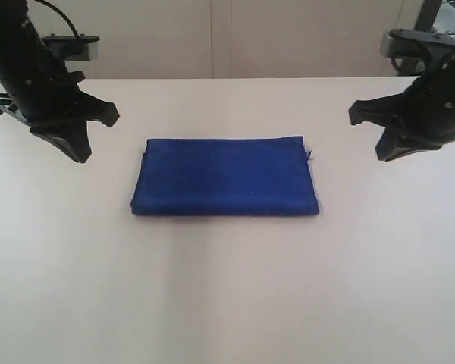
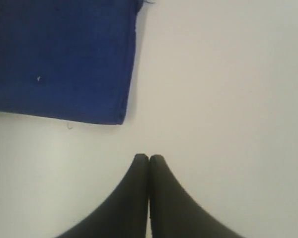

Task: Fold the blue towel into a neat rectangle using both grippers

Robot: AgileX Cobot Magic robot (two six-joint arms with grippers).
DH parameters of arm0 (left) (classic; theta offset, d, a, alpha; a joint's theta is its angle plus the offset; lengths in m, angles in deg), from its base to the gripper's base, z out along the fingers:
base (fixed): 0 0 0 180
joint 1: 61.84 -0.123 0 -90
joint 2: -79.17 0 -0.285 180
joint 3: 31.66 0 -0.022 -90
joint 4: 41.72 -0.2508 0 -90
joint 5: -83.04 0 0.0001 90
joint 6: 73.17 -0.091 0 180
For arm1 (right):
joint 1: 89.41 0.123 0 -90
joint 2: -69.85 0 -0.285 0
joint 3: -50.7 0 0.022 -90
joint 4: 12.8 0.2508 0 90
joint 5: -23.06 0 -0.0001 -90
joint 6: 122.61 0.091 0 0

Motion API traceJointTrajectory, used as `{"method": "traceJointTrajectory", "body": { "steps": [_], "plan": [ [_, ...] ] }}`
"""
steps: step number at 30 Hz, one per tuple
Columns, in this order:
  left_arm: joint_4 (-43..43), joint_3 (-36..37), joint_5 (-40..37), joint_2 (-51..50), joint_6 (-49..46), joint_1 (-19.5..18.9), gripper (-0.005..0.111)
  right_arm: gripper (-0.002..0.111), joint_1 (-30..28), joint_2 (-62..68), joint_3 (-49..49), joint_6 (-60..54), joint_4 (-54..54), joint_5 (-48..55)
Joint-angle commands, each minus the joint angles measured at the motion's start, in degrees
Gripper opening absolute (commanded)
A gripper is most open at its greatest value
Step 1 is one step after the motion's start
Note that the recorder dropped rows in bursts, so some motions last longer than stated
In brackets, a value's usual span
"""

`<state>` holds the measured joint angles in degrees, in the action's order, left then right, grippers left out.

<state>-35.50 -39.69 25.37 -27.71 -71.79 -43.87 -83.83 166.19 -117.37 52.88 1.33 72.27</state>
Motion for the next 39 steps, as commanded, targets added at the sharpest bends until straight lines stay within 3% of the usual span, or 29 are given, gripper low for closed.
{"method": "traceJointTrajectory", "body": {
  "steps": [1,17,26,31,39],
  "plan": [
    [-0.62,3.87,1.65,6.42,1.66,-0.21,0.000,0.000,-2.73,-6.90,3.58,0.25,-1.83,-1.88],
    [-2.65,24.99,12.29,39.11,1.55,-0.58,0.000,0.000,-3.31,-39.37,20.80,0.25,-5.17,-16.42],
    [-3.05,40.99,25.17,57.54,1.29,-0.58,0.000,0.000,-3.31,-66.67,32.11,0.25,-6.98,-19.50],
    [-6.22,44.54,25.13,59.73,1.18,-0.58,0.000,0.000,-3.31,-74.51,38.16,0.25,-8.85,-24.03],
    [-6.22,44.54,23.31,59.73,1.18,-0.58,0.000,0.000,-3.31,-76.84,38.50,0.25,-8.62,-23.64]
  ]
}}
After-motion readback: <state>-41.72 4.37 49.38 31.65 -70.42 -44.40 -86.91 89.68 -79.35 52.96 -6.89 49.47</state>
